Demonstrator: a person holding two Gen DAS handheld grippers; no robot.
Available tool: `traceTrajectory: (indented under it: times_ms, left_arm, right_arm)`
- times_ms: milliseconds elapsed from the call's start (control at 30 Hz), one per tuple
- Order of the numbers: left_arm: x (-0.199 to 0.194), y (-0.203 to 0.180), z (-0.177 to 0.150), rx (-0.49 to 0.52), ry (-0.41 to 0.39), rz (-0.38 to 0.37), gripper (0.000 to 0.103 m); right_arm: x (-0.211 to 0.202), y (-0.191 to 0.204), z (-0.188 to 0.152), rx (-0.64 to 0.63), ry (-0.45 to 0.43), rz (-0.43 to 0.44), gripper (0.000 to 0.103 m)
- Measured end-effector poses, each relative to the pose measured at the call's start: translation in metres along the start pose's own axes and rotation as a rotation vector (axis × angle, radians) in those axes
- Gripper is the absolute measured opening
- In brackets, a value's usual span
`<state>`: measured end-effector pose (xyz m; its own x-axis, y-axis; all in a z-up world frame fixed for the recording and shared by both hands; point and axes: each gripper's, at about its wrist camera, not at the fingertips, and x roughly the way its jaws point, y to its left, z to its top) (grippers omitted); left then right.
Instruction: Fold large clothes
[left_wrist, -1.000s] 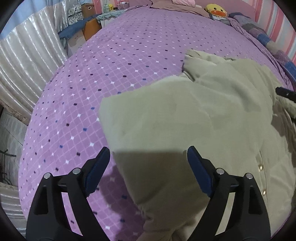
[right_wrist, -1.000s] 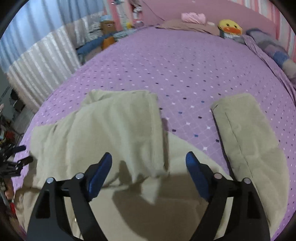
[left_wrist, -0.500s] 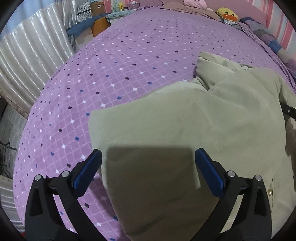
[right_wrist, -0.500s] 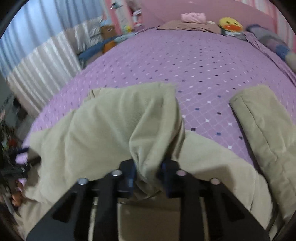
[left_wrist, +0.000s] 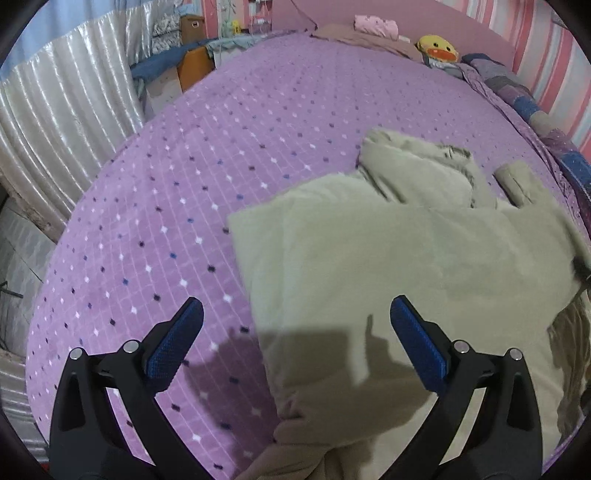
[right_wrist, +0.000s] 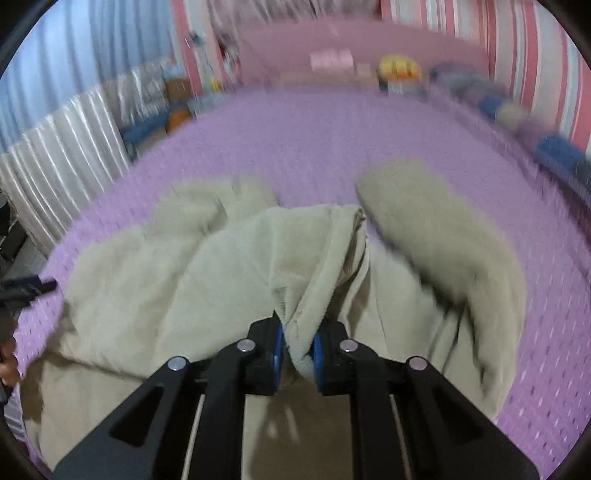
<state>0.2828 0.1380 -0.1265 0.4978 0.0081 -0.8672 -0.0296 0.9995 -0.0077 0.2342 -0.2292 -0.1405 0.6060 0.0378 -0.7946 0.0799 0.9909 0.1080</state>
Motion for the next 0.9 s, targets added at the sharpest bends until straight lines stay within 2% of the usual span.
traceTrajectory:
  times_ms: [33,100,167,233,267,400,467,567,633,733,900]
  left_arm:
    - [0.003,0.001,-0.003,-0.004,0.015,0.019,0.1]
    - [0.005,0.005,-0.005,-0.014,0.022,0.039,0.1]
    - [0.002,0.012,-0.007,-0.025,0.014,0.042,0.1]
    - [-0.006,0.025,-0.011,-0.034,0.006,0.043,0.1]
    - [-0.008,0.029,-0.008,-0.039,-0.003,0.045,0.1]
    - [-0.009,0.024,0.013,-0.049,-0.015,0.027,0.1]
    - [-0.002,0.007,0.022,-0.039,-0.014,0.008,0.1]
    - [0.013,-0.02,0.029,-0.002,0.005,0.019,0.1]
    - [0.03,-0.042,0.037,0.029,0.006,0.054,0.1]
    - [0.048,-0.053,0.048,0.029,-0.019,0.107,0.1]
    - [0.069,-0.044,0.053,0.0,-0.083,0.143,0.1]
  right_arm:
    - [0.007,-0.011,-0.006,0.024,0.04,0.015,0.017]
    - [0.0,-0.022,-0.009,0.06,0.039,0.011,0.023]
    - [-0.018,-0.029,-0.005,0.065,-0.004,-0.012,0.044]
    - [-0.033,-0.037,0.004,0.07,-0.044,-0.067,0.059]
    - [-0.036,-0.04,0.009,0.078,-0.058,-0.077,0.063]
    - [-0.031,-0.032,0.029,0.068,-0.104,-0.121,0.072]
    - [-0.018,-0.018,0.033,0.053,-0.119,-0.117,0.074]
    - [0.013,0.012,0.04,0.018,-0.104,-0.089,0.074]
    - [0.03,0.032,0.043,-0.04,-0.127,-0.085,0.074]
    - [0.046,0.049,0.049,-0.1,-0.191,-0.081,0.074]
    - [0.064,0.054,0.064,-0.13,-0.219,-0.105,0.083]
